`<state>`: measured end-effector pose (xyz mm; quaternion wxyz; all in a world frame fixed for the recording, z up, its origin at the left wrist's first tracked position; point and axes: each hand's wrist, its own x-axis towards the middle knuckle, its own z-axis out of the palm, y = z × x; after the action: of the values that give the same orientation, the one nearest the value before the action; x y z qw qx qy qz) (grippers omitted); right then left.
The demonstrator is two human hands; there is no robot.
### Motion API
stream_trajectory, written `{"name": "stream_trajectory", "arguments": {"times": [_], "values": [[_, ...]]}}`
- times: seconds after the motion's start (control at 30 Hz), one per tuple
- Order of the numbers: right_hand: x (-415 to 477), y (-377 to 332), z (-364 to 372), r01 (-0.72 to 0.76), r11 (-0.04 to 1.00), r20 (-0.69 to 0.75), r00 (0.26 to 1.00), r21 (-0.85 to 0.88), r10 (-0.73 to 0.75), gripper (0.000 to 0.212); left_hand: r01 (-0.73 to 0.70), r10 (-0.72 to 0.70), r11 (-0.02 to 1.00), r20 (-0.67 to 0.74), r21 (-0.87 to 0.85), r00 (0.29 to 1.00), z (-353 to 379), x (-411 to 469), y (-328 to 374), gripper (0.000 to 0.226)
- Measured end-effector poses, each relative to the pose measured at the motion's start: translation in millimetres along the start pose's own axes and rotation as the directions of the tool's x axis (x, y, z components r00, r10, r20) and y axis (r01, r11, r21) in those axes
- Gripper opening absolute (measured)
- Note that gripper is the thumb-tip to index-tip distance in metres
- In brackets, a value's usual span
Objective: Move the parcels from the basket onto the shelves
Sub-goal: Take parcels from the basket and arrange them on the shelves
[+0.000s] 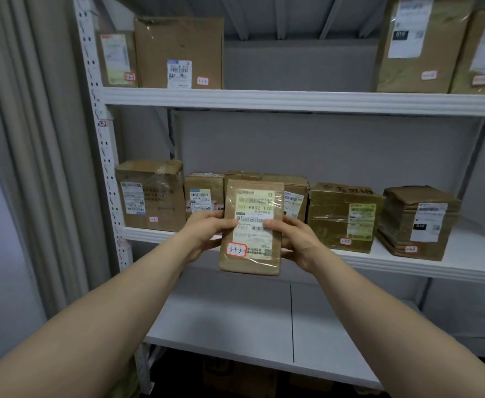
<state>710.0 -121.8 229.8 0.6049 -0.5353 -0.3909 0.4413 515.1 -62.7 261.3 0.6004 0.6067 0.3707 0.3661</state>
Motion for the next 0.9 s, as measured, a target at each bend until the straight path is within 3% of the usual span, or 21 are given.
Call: {"name": "stream_trajectory", "arguments": {"times": [0.23,0.37,0.47,0.6,0.77,0.83,0.9], "values": [[16,-60,10,0.150,0.988,0.042,0.988,0.039,-0.152,0.092,-0.143,0.141,0.989,-0.028,-0.045,0.990,-2,9,57,0.040],[35,-91,26,0.199,0.977,0.101,0.973,0.077,-0.206,0.083,-0.199,0.198,0.978,-0.014,-0.059,0.980,-11,18,84,0.036],[56,-113,36,0.268,0.961,0.144,0.950,0.067,-0.275,0.092,-0.247,0.248,0.967,-0.001,-0.069,0.969,-19,36,103,0.035],[85,-154,50,0.402,0.915,0.204,0.897,-0.007,-0.393,0.075,-0.369,0.369,0.927,-0.004,-0.065,0.929,-29,73,140,0.038],[132,-216,65,0.612,0.789,0.140,0.787,-0.053,-0.601,0.067,-0.532,0.535,0.844,-0.020,0.067,0.845,-44,127,201,0.040],[153,-244,67,0.669,0.741,0.102,0.742,-0.051,-0.663,0.068,-0.586,0.595,0.799,-0.033,0.137,0.803,-51,147,226,0.036],[171,-271,66,0.700,0.714,0.045,0.714,-0.021,-0.698,0.084,-0.618,0.644,0.755,-0.068,0.219,0.762,-58,168,246,0.038]]}}
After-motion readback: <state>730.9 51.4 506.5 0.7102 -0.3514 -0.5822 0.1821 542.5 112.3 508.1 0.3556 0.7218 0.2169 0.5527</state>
